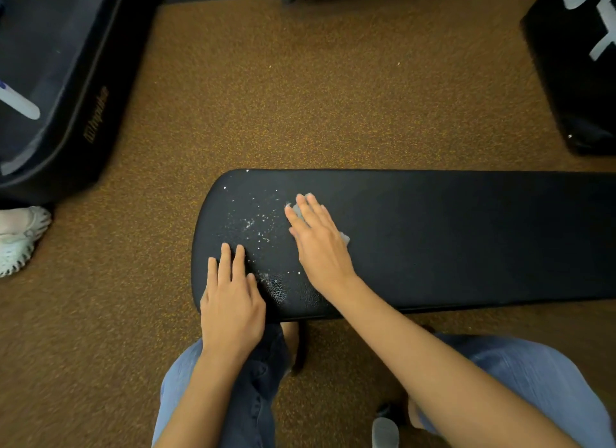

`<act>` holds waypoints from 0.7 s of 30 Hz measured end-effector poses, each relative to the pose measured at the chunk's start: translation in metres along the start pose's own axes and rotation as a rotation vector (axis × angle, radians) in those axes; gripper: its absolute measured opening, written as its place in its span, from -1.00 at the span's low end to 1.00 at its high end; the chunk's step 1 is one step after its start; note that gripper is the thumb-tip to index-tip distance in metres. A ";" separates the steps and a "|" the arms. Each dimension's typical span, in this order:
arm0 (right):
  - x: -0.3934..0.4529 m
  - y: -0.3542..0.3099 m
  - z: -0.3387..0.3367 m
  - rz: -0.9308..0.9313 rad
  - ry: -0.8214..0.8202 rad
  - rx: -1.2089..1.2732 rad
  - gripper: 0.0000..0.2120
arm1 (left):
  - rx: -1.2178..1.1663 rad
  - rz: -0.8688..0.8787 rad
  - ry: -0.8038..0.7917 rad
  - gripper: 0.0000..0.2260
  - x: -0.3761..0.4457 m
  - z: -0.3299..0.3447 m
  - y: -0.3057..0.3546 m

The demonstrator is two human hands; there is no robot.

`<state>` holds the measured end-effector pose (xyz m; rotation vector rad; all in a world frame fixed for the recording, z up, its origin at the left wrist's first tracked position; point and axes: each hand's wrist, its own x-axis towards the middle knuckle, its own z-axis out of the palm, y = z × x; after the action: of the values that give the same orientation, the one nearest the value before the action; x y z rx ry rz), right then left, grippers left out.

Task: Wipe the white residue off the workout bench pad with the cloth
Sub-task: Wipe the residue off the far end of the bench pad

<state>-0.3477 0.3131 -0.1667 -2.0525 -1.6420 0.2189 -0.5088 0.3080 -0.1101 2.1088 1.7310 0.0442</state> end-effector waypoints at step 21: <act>-0.012 0.006 -0.034 -0.225 0.026 0.035 -0.57 | 0.245 0.283 -0.112 -0.01 0.006 -0.017 -0.032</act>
<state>-0.3313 0.2912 -0.1425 -1.8188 -1.8226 0.1418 -0.5420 0.3230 -0.1066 2.4687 1.4233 -0.2112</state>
